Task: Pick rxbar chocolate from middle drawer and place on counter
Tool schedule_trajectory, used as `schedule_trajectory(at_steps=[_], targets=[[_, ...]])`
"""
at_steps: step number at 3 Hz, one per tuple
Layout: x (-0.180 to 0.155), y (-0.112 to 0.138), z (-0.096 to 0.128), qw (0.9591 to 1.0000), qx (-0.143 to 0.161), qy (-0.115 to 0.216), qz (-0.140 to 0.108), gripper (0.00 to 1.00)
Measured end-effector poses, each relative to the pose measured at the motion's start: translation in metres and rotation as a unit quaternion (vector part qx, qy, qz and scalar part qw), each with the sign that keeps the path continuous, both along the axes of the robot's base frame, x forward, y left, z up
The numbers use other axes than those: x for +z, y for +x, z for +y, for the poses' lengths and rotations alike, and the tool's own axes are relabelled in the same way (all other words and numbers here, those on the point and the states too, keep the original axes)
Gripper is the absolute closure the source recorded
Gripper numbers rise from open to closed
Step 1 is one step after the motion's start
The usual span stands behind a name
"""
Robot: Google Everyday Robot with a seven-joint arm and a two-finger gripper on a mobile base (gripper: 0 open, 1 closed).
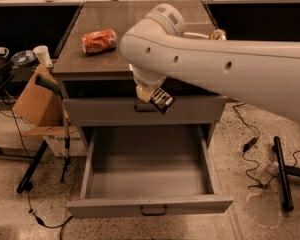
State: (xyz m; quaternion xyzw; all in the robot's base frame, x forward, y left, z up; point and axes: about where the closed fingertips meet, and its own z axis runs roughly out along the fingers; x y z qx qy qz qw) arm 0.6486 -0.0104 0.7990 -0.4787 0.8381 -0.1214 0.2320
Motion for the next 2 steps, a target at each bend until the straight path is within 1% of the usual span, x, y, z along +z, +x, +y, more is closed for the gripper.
schedule_trajectory(at_steps=[1, 2], targets=[[0.037, 0.002, 0.014, 0.9997, 0.017, -0.008, -0.019, 1.0], [0.061, 0.005, 0.047, 0.9982, 0.044, -0.016, -0.037, 1.0]])
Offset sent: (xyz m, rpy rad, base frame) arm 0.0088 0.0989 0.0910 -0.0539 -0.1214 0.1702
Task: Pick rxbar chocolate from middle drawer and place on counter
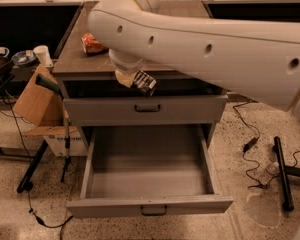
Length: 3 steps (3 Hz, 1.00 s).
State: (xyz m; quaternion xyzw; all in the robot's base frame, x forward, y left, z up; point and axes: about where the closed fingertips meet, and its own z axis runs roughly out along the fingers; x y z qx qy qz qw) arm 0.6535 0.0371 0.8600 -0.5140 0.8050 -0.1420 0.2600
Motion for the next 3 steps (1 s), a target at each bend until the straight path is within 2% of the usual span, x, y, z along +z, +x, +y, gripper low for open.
schedule_trajectory(at_steps=[1, 2, 3], targets=[[0.014, 0.015, 0.031, 0.9998, 0.008, -0.006, -0.017, 1.0], [0.026, 0.04, 0.044, 0.9991, -0.006, 0.007, -0.041, 1.0], [0.03, 0.065, 0.045, 0.9973, -0.028, 0.024, -0.064, 1.0]])
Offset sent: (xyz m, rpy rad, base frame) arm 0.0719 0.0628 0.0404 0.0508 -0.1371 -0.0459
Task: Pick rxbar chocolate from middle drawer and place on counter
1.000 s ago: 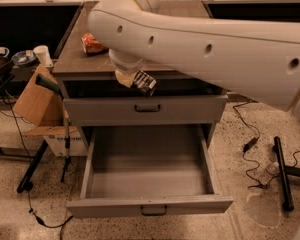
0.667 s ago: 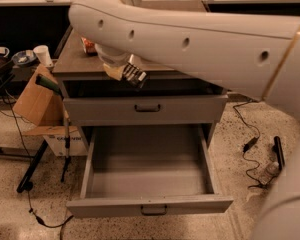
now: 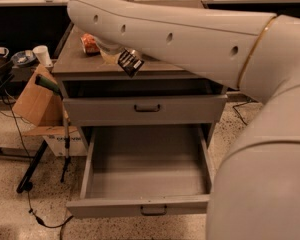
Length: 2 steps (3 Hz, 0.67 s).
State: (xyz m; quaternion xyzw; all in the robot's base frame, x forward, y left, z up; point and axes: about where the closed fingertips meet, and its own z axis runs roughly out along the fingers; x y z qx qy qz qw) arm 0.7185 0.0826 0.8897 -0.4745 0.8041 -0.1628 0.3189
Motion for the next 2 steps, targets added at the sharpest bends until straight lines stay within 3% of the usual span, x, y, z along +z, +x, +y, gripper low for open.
schedule_trajectory(at_steps=[2], targets=[[-0.013, 0.035, -0.003, 0.9993, -0.009, 0.031, -0.019, 1.0]])
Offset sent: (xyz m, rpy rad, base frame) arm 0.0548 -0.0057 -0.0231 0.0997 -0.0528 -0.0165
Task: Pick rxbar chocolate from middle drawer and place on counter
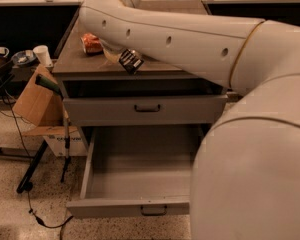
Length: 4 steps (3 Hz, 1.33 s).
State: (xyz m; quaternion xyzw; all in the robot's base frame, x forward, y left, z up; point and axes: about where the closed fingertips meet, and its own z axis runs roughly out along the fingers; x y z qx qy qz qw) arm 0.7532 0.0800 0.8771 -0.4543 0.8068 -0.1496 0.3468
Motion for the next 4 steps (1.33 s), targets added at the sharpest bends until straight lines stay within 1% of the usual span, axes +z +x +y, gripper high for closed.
schedule_trajectory(at_steps=[1, 2, 4], targets=[[-0.005, 0.009, -0.002, 0.9998, 0.005, 0.01, -0.015, 1.0], [-0.007, 0.015, 0.0, 0.9994, 0.015, 0.013, -0.03, 1.0], [-0.003, 0.023, 0.019, 0.9984, 0.036, 0.003, -0.043, 1.0]])
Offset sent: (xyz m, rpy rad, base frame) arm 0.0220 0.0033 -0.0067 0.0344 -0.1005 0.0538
